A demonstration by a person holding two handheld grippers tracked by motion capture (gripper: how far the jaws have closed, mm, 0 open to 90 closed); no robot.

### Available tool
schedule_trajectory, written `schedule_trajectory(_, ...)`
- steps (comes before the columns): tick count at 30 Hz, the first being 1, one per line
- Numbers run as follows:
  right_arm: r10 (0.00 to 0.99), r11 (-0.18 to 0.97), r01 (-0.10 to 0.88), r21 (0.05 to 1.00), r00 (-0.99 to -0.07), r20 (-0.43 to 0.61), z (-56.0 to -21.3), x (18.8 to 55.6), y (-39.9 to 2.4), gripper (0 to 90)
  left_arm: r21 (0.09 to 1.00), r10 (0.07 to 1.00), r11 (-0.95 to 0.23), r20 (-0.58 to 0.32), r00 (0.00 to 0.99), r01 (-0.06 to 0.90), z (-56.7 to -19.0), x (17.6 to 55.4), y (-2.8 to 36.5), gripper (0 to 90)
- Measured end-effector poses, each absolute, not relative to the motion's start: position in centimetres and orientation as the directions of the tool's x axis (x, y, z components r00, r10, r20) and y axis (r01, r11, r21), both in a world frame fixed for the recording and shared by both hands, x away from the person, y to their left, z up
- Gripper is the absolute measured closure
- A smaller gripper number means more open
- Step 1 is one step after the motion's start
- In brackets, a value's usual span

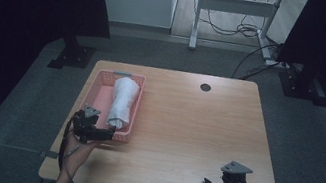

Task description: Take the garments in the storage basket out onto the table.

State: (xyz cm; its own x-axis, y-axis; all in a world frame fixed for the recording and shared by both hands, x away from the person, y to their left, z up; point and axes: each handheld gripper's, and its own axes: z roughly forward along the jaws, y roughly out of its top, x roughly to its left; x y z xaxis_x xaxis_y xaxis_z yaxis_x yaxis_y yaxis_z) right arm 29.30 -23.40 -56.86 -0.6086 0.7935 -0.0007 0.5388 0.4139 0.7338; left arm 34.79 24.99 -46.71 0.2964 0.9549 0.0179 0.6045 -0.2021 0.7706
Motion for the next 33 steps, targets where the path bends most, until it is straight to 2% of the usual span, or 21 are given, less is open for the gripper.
schedule_trajectory(15,0.794,0.414,0.539,0.734,-0.608,0.000,-56.9,29.3,-23.4,3.3,0.778,0.958,-0.173,-0.009,0.286,0.604,-46.1,37.3,24.9,3.1)
schedule_trajectory(33,0.794,0.413,0.539,0.734,-0.608,0.000,-56.9,29.3,-23.4,3.3,0.774,0.962,-0.194,0.030,0.271,0.603,-45.8,41.7,23.7,4.1)
